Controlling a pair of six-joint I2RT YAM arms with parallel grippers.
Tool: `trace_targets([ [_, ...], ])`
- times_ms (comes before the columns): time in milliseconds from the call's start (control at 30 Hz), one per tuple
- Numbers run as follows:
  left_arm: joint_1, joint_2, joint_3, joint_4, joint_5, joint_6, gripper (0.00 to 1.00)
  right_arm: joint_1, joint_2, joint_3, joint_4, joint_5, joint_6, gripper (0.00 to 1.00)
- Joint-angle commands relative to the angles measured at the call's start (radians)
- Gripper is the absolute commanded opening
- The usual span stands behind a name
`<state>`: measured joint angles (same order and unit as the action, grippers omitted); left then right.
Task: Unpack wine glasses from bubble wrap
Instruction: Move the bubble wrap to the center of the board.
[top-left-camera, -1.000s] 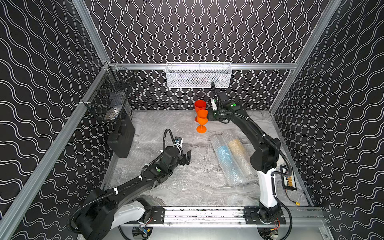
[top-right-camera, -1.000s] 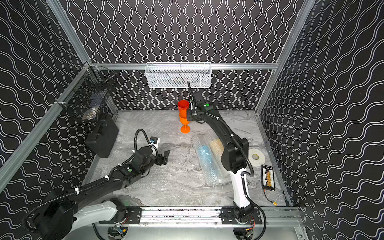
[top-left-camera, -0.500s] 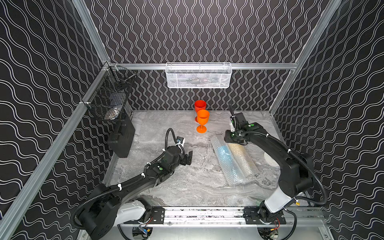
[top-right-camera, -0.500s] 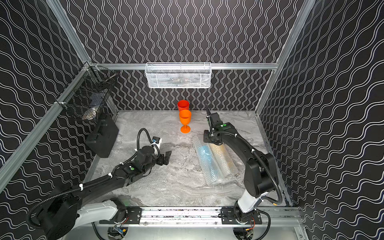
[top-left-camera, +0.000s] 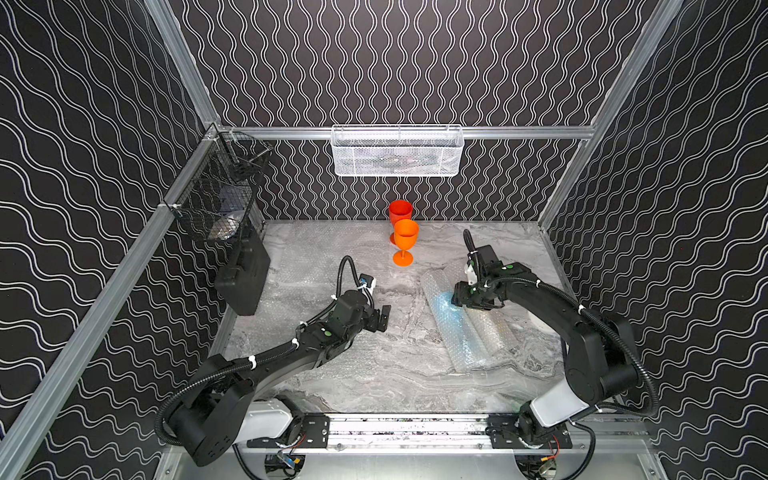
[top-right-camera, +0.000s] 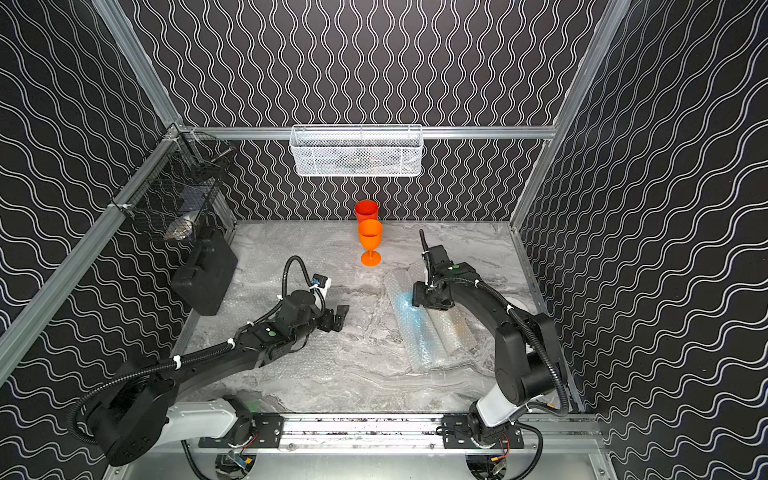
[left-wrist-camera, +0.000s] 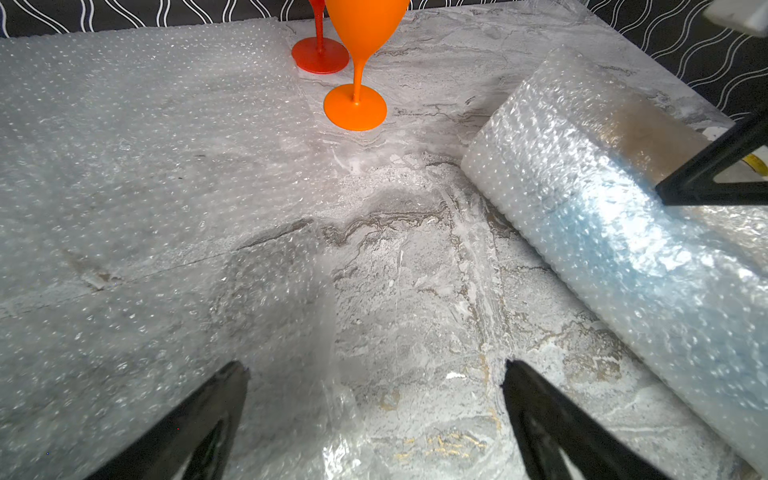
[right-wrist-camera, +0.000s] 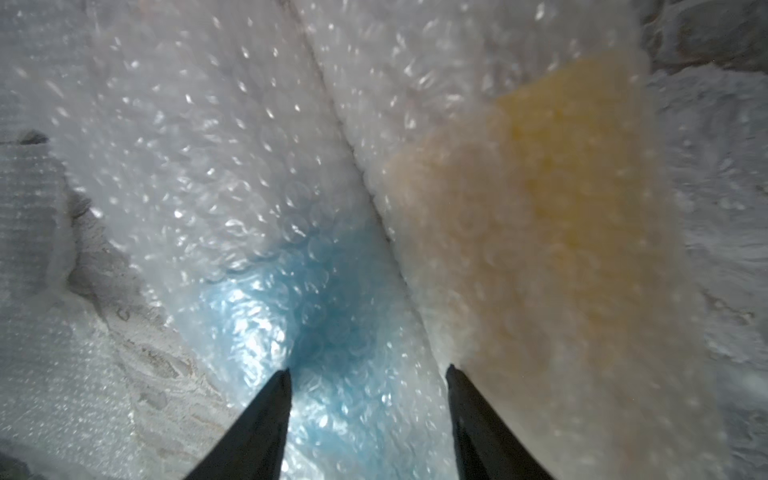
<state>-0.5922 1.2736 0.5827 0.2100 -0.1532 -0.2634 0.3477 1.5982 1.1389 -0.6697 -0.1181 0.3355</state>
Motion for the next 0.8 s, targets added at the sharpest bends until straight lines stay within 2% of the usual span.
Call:
trace_targets([
  [0,0.002,0.0,0.009,0.036,0.004,-0.01,0.99,0.007,0.004,-0.033,0.03,-0.075,0.015,0.65],
  [233,0.001,-0.002,0.012,0.03,0.007,-0.007,0.99,0.057,0.037,-0.074,0.053,-0.16,0.033,0.65],
  [367,0.002,-0.014,0.008,0.032,0.006,-0.008,0.99,0.073,0.031,-0.114,0.087,-0.251,0.069,0.61],
  [467,0.002,-0.019,0.012,0.022,0.015,-0.009,0.99,0.098,0.019,-0.139,0.108,-0.271,0.104,0.59],
  [600,0.002,-0.029,0.009,0.025,0.011,-0.01,0.99,0.143,0.015,-0.182,0.212,-0.349,0.201,0.59],
  [767,0.002,-0.05,0.002,0.02,0.002,-0.011,0.99,0.166,0.032,-0.204,0.338,-0.377,0.303,0.58],
])
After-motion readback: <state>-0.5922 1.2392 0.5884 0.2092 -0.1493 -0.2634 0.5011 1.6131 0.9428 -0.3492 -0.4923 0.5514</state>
